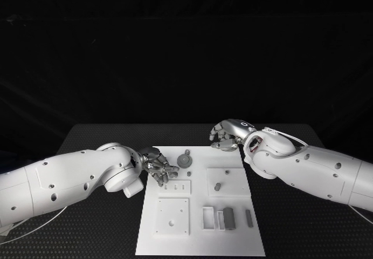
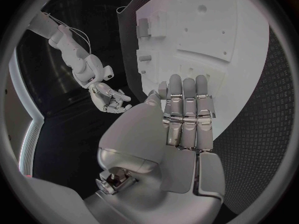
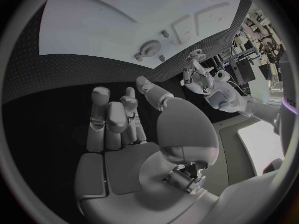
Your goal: Assemble the parts on the task board
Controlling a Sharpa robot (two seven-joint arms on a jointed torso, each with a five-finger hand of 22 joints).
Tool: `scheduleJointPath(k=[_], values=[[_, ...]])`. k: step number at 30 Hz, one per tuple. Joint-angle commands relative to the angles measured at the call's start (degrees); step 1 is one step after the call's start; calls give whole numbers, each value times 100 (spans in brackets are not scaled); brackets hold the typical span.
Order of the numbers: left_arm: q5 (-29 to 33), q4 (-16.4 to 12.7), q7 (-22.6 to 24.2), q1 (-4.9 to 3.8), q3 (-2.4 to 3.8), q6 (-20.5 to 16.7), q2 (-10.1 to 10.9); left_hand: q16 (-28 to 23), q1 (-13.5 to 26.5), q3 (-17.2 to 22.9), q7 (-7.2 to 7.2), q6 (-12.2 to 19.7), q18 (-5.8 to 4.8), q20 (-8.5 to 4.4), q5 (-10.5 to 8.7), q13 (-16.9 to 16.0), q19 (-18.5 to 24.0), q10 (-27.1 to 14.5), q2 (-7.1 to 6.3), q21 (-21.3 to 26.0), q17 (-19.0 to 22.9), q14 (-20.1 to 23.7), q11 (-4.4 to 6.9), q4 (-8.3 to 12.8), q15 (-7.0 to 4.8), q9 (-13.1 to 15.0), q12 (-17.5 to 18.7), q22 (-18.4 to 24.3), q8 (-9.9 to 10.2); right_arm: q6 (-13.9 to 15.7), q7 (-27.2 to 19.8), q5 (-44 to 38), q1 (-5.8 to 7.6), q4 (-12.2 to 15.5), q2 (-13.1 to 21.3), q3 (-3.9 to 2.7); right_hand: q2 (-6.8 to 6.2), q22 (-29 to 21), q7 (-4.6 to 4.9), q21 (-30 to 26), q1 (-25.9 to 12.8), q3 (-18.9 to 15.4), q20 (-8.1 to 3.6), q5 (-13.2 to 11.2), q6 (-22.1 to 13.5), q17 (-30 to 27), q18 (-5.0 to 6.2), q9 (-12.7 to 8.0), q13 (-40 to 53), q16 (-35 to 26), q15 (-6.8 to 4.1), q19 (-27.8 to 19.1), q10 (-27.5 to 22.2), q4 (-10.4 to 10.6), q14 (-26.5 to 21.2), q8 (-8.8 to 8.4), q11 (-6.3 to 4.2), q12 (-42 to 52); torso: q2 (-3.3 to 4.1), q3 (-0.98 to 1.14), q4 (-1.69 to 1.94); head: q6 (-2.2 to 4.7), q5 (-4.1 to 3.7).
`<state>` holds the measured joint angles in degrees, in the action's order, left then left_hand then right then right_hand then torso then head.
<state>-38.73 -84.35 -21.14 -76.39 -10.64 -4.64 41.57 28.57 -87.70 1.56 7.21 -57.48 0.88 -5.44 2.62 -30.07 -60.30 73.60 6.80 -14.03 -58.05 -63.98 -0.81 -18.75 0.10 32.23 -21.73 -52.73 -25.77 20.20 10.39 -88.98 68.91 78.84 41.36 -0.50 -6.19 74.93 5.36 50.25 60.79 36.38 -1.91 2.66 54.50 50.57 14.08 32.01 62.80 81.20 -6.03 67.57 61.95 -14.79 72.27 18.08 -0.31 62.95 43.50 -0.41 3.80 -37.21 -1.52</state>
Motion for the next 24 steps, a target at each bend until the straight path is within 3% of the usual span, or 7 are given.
scheduleJointPath(k=[1, 4, 7, 14, 17, 18, 24], values=[[-388, -8, -210, -5, 4, 56, -23, 33, -9, 333, -334, -326, 58, -17, 51, -14, 28, -116, -175, -8, 34, 44, 56, 226, -9, 19, -27, -17, 40, -22, -7, 165, 5, 2, 12, -4, -47, 75, 91, -23, -2, 12, -24, 12, 57, -10, 92, -6, -9, -24, -28, -1, -10, -16, -9, -22, 16, -21, -4, -11, 12, -27, -10], [-458, -11, -276, -5, 4, 8, -31, 63, -53, 506, -330, -333, 50, -14, 132, -28, 32, -125, -353, 13, 94, 62, 51, 234, -4, 48, -19, -36, 91, -27, -7, 187, 6, 8, 23, -4, -48, 74, 92, -25, -8, 12, -23, 12, 56, -10, 92, -6, -10, -25, -28, -2, -10, -10, -10, -24, 17, -22, -3, -15, 14, -51, -13], [-591, -10, -343, -5, 3, -48, -52, 87, -45, 582, -330, -344, 48, -14, 186, -37, 29, -122, -385, 21, 120, 64, 52, 236, -5, 67, -19, -48, 111, -34, -4, 193, 6, 11, 32, -4, -49, 74, 93, -26, -13, 13, -22, 12, 56, -10, 92, -6, -11, -26, -27, -2, -10, -5, -11, -26, 18, -23, -4, -19, 13, -62, -16], [-1170, -41, -551, -5, -4, -189, -166, 204, 37, 747, -355, -414, 50, -31, 645, -84, -18, -72, -562, 25, 194, 43, 75, 251, -24, 159, -43, -112, 146, -43, 2, 205, 7, 31, 51, -4, -52, 74, 94, -29, -21, 13, -20, 12, 54, -11, 92, -6, -13, -28, -26, -3, -11, 3, -12, -30, 19, -25, -7, -19, 16, -92, -28], [-1392, -46, -644, -6, -58, -192, -223, 280, 91, 808, -379, -466, 56, -53, 862, -118, -64, -23, -618, 10, 214, 10, 101, 263, -47, 213, -75, -156, 139, -51, 0, 207, 7, 10, 41, -4, -54, 73, 94, -30, -25, 13, -20, 12, 53, -11, 92, -5, -13, -29, -25, -3, -11, 6, -13, -31, 19, -26, -16, -19, 14, -108, -25], [-1420, -50, -676, -6, -100, -189, -235, 293, 102, 818, -382, -474, 56, -56, 880, -124, -72, -16, -625, 7, 218, 5, 105, 263, -51, 222, -79, -163, 137, -53, 2, 208, 7, 11, 44, -4, -54, 73, 94, -30, -25, 13, -19, 12, 53, -11, 92, -5, -13, -29, -25, -3, -11, 7, -13, -32, 19, -27, -18, -18, 11, -113, -20], [-1564, 56, -801, -5, -189, -106, -396, 352, 156, 853, -402, -514, 59, -74, 954, -150, -110, 23, -652, -9, 233, -24, 125, 271, -70, 264, -103, -202, 126, -69, 3, 212, 7, 10, 40, -4, -57, 73, 95, -31, -27, 15, -19, 12, 52, -12, 92, -5, -14, -30, -24, -4, -12, 11, -14, -34, 20, -28, -2, -16, 2, -113, -27]])
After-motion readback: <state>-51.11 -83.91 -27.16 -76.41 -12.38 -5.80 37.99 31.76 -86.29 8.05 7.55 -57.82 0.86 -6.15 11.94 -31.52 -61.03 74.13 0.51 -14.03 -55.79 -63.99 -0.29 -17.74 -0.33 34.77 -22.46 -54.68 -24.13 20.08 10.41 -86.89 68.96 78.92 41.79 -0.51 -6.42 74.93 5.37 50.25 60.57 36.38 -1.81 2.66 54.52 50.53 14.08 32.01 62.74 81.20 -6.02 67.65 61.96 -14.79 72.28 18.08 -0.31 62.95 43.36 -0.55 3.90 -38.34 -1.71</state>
